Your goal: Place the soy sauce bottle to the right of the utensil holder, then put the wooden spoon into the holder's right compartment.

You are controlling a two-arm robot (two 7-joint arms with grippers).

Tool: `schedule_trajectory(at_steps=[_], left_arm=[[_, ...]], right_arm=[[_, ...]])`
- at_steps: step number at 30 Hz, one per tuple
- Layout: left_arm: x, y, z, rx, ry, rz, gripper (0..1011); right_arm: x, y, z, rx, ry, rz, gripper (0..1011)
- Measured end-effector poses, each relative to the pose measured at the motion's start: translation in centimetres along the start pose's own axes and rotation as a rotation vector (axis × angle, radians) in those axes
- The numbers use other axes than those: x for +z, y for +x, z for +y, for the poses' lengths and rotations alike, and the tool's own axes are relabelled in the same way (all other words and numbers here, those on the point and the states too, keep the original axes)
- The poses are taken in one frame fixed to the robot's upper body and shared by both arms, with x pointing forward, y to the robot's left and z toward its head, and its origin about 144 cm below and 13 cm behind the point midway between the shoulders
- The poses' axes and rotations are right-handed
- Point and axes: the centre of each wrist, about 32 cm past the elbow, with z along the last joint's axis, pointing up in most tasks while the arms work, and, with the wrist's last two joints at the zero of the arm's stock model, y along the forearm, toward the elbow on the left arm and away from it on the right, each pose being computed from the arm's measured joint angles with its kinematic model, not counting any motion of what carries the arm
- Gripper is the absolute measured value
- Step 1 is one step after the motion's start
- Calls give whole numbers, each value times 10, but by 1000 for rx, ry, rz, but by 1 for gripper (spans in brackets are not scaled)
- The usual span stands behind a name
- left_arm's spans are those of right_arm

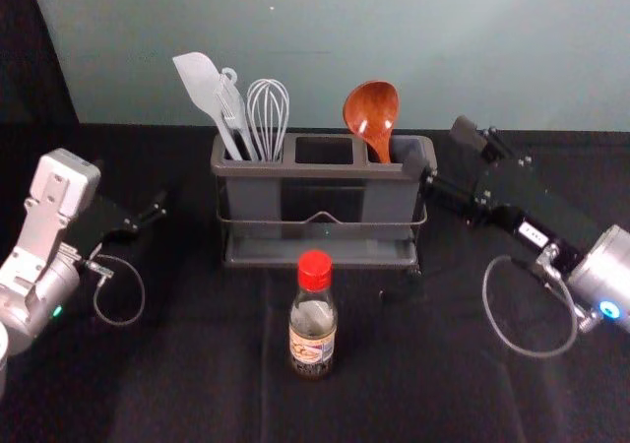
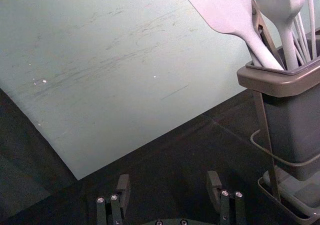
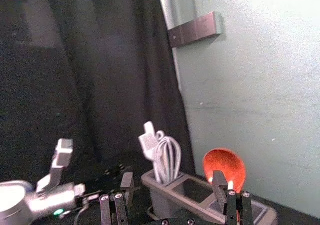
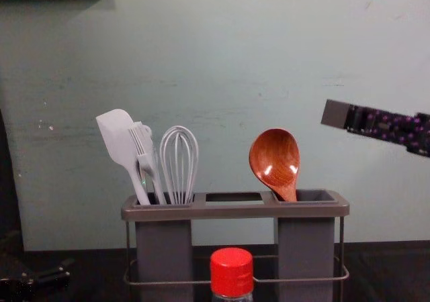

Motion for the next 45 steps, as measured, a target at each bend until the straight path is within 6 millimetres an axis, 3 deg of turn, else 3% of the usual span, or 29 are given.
schedule_trajectory(at_steps=[17,29,45], left_arm=[[0,0,0,0,0,0,1005],[0,0,0,0,0,0,1005],[0,0,0,0,0,0,1005]], right_arm=[[-14,2,-12,128,-71,50,1003],[-20,1,-14,215,-135,-14,1002],[-30,-4,13,286,-265,-94,1002]])
